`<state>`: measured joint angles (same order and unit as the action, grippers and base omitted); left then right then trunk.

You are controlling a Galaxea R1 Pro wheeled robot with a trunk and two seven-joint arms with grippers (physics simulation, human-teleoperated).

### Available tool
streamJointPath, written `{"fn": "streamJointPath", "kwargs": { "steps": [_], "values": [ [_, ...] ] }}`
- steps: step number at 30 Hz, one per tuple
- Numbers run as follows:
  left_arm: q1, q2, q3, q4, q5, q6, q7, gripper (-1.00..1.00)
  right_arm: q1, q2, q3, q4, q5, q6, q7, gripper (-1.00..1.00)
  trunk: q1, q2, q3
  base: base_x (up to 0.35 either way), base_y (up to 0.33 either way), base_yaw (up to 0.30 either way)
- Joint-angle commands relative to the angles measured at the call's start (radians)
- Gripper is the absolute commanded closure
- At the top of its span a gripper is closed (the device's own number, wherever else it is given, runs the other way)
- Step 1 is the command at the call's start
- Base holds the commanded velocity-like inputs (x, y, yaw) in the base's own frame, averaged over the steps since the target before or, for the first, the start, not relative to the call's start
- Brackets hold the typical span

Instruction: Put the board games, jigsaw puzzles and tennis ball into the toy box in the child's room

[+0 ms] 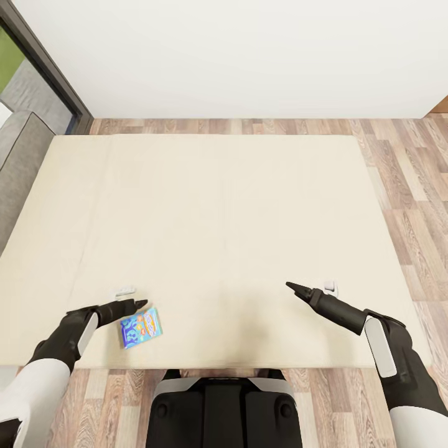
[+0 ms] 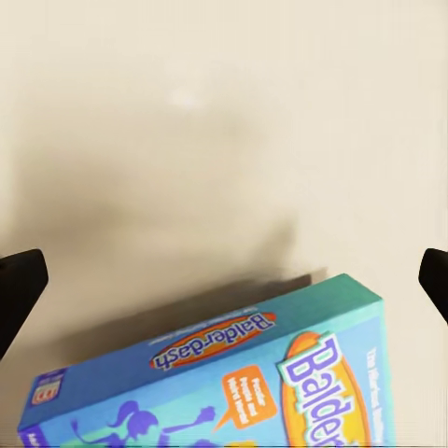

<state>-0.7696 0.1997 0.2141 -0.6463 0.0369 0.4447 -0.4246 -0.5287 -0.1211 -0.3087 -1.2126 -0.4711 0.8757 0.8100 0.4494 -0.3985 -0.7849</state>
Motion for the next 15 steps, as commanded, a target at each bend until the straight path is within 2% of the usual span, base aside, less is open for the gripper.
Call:
{"fn": "streamJointPath", "kwargs": {
  "steps": [1,15],
  "values": [
    [0.0,0.0,0.005,-0.001,0.004,0.013,-0.006,-1.0,-0.001,0.0,-0.001,0.0,0.0,0.005,0.003,-1.0,0.001,-0.002,-0.001,0.0,0.0,0.0],
    [0.001,0.005,0.008,-0.001,0.002,0.062,-0.014,-1.0,-0.001,0.0,-0.001,0.001,0.0,0.005,0.003,-1.0,0.001,-0.002,-0.001,0.0,0.0,0.0]
  ]
}}
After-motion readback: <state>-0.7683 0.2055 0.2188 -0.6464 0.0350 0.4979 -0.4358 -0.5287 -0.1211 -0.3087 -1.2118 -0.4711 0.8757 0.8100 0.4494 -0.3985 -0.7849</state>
